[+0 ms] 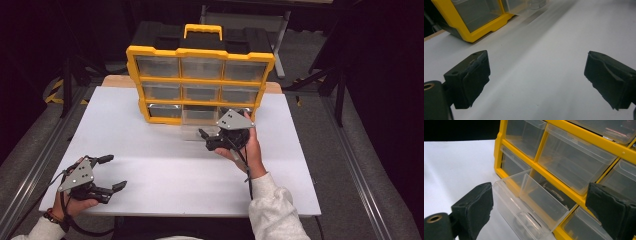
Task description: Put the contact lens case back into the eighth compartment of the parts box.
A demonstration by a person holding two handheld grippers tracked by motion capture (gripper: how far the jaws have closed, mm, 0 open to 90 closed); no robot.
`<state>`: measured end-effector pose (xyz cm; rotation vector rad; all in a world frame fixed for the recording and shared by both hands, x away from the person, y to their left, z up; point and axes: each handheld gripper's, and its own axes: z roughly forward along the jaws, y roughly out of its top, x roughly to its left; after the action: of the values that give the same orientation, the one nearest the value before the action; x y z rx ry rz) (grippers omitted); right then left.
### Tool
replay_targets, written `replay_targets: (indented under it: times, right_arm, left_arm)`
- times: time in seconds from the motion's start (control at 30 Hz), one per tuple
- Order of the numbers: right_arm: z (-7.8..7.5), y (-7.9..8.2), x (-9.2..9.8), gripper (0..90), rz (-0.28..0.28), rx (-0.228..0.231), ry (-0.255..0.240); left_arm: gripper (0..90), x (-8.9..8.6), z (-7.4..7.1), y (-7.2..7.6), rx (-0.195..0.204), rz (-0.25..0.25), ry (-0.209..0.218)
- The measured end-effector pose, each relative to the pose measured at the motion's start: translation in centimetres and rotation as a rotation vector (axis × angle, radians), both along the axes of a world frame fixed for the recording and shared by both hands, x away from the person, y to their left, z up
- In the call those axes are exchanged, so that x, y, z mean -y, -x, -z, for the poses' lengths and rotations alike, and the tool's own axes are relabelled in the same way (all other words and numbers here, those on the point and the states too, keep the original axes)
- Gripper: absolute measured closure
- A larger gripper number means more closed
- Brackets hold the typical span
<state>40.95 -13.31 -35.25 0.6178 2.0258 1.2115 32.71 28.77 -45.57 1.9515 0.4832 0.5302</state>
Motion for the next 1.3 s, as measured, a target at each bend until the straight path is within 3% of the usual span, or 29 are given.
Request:
replay_targets:
  times: [0.5, 1.3]
  right_arm:
    - [-0.1, 1.5, 0.5, 8.9, -0.009, 0.032, 0.024]
    - [0.2, 3.3, 1.5, 9.2, -0.017, 0.040, 0.057]
  left_arm:
    - [7.5, 0.0, 0.0, 0.0, 0.005, -0.001, 0.000]
    - [7.4, 0.0, -0.1, 0.1, 0.007, -0.003, -0.001]
